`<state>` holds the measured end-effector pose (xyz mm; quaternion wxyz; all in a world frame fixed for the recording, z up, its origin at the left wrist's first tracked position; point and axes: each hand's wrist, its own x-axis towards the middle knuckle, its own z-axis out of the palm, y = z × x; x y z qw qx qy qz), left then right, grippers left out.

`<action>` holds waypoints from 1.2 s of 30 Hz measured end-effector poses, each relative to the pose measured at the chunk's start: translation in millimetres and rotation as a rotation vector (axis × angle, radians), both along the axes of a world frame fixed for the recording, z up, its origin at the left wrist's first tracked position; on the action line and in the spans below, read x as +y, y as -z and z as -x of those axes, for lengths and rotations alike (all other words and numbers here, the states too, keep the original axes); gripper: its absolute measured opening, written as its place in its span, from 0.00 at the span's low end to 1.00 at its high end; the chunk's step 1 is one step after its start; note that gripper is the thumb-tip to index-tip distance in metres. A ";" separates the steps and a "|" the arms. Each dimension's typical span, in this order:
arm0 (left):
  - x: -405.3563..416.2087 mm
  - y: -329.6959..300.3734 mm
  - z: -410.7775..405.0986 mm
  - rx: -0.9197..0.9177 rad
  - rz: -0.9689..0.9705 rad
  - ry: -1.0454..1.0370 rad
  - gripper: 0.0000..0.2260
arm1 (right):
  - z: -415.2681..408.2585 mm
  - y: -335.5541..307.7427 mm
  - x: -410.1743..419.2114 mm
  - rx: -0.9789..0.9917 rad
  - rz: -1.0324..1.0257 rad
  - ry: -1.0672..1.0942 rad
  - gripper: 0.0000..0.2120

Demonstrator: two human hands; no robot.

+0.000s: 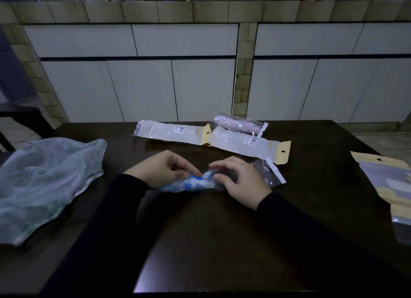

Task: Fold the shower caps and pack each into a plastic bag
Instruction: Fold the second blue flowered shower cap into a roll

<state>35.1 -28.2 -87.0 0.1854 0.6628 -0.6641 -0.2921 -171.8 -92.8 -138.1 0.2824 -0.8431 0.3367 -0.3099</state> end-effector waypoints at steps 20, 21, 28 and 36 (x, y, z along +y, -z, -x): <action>-8.7 12.0 15.6 0.108 0.165 -0.079 0.08 | 0.4 -1.8 -1.1 -0.025 -0.063 0.014 0.13; -8.1 11.7 12.3 0.135 0.176 -0.104 0.07 | 0.3 -1.7 -1.2 -0.017 -0.053 0.040 0.13; 2.3 16.0 -16.6 0.022 0.117 -0.301 0.05 | -2.0 0.6 -0.8 0.012 -0.015 0.217 0.12; -10.5 24.0 17.2 0.056 0.204 -0.308 0.03 | -16.0 0.0 6.0 0.030 0.083 0.140 0.15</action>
